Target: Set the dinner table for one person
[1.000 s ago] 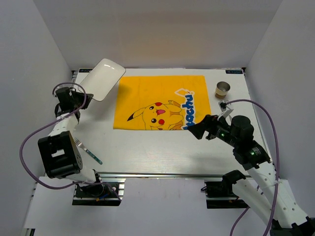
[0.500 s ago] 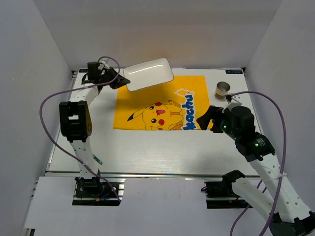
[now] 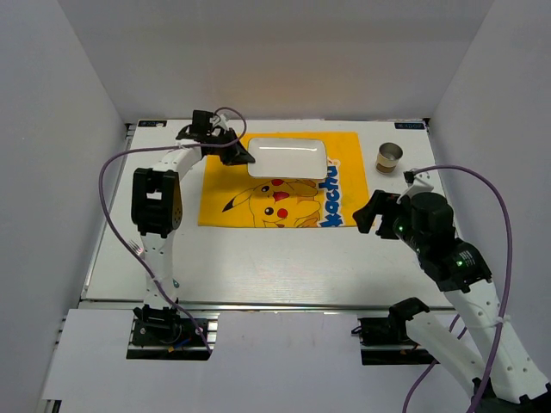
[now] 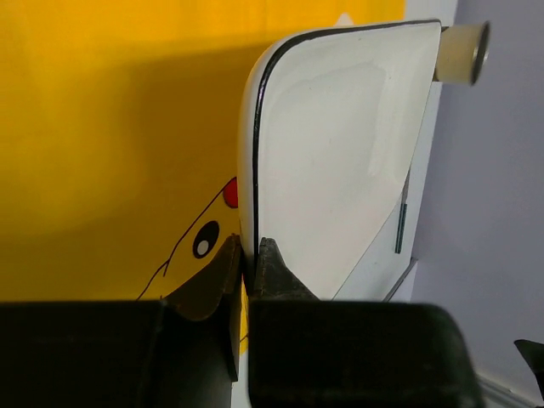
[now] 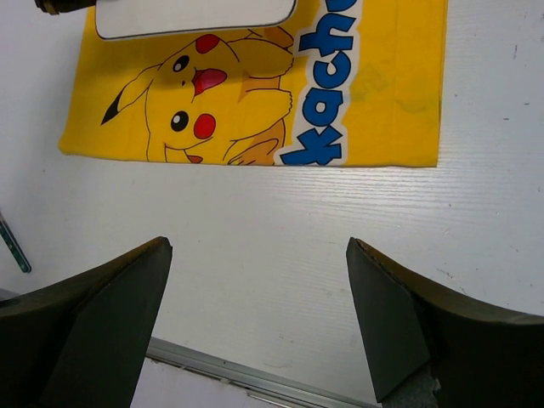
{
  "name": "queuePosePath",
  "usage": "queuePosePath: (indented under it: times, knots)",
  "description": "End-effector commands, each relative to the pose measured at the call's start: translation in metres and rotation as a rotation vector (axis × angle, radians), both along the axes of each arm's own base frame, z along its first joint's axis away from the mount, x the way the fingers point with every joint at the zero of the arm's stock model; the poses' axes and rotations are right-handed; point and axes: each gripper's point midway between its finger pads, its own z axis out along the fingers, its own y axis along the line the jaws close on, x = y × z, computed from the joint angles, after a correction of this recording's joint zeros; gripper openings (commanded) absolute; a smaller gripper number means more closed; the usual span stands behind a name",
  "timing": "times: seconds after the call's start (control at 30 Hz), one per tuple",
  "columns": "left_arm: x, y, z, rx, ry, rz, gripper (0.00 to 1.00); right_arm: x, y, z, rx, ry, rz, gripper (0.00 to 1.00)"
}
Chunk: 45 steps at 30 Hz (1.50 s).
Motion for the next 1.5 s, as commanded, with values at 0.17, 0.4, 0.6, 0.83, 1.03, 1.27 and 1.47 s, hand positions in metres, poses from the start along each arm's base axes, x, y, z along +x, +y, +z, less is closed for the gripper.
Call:
queuePosePath:
  times: [0.17,0.4,0.6,0.83,1.03,1.27,1.47]
  knots:
    - [-0.009,-0.018,0.047,-0.123,-0.114,-0.064,0.00,-0.006,-0.001,0.009,0.014,-0.036,0.010,0.89]
    - [-0.010,-0.027,0.036,-0.158,-0.109,-0.103,0.00,-0.007,-0.001,0.005,0.012,-0.030,0.015,0.89]
    - [-0.009,-0.028,0.026,-0.155,-0.092,-0.106,0.00,-0.007,0.001,0.004,0.014,-0.029,0.030,0.89]
    - [-0.006,-0.030,0.014,-0.156,-0.060,-0.128,0.00,-0.008,0.004,0.003,0.022,-0.029,0.044,0.89]
    - [-0.010,-0.026,0.014,-0.135,-0.059,-0.097,0.08,-0.008,0.006,0.002,0.026,-0.031,0.050,0.89]
    - [-0.008,-0.017,0.011,-0.105,-0.037,-0.057,0.39,-0.009,0.006,0.002,0.030,-0.029,0.053,0.89]
    - [-0.008,-0.011,0.017,-0.066,-0.040,-0.011,0.64,-0.008,0.008,0.003,0.037,-0.028,0.061,0.89]
